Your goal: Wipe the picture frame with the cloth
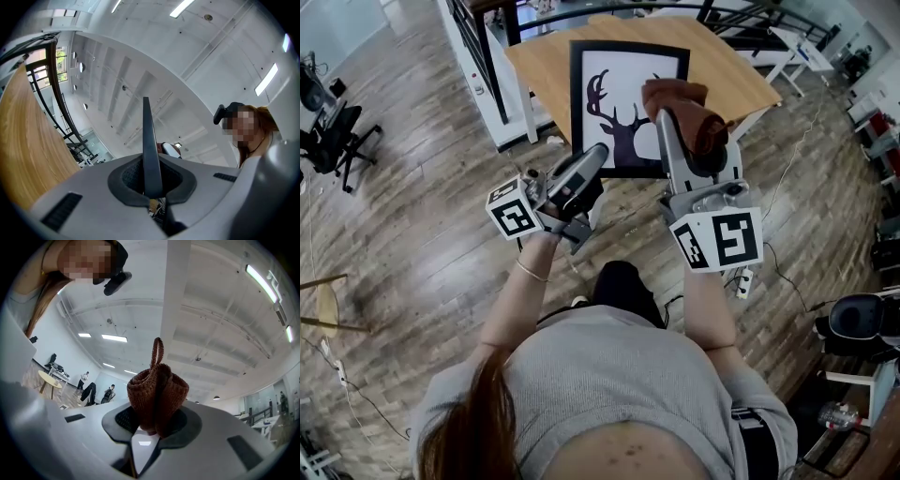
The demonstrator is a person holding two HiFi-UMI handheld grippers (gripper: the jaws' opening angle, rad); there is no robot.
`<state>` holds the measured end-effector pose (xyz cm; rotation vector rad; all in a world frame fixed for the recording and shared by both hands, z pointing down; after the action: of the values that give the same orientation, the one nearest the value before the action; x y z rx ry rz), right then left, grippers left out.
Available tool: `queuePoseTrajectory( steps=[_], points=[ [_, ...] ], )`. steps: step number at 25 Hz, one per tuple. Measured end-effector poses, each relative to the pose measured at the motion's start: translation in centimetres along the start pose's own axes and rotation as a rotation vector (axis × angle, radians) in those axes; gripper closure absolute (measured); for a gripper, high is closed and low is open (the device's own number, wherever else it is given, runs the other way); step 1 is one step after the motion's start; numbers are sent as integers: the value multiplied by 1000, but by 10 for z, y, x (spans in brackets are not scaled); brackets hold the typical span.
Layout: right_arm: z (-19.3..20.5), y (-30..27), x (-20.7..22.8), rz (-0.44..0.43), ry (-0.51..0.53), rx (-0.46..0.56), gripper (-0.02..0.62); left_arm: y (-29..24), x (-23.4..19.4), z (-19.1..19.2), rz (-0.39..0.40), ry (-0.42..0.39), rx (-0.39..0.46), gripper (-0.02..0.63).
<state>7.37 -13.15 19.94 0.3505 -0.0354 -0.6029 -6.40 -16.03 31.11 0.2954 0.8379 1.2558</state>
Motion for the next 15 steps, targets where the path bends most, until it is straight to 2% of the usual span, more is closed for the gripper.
queuePoseTrajectory(
  steps=[15],
  points=[
    [22,30,-11,-16,-67,-66,499,-2,3,-1,-7,-11,19,586]
  ],
)
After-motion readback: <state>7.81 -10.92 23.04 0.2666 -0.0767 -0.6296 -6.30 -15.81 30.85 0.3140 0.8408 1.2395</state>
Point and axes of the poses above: the fingertips, and each gripper's own axes: y backward along the fingers, x to its right, z out of its underside, the point moved 5 cm from there along y, backward along the fingers, and after that the axes turned 11 degrees about -y, right-handed, at the moved point
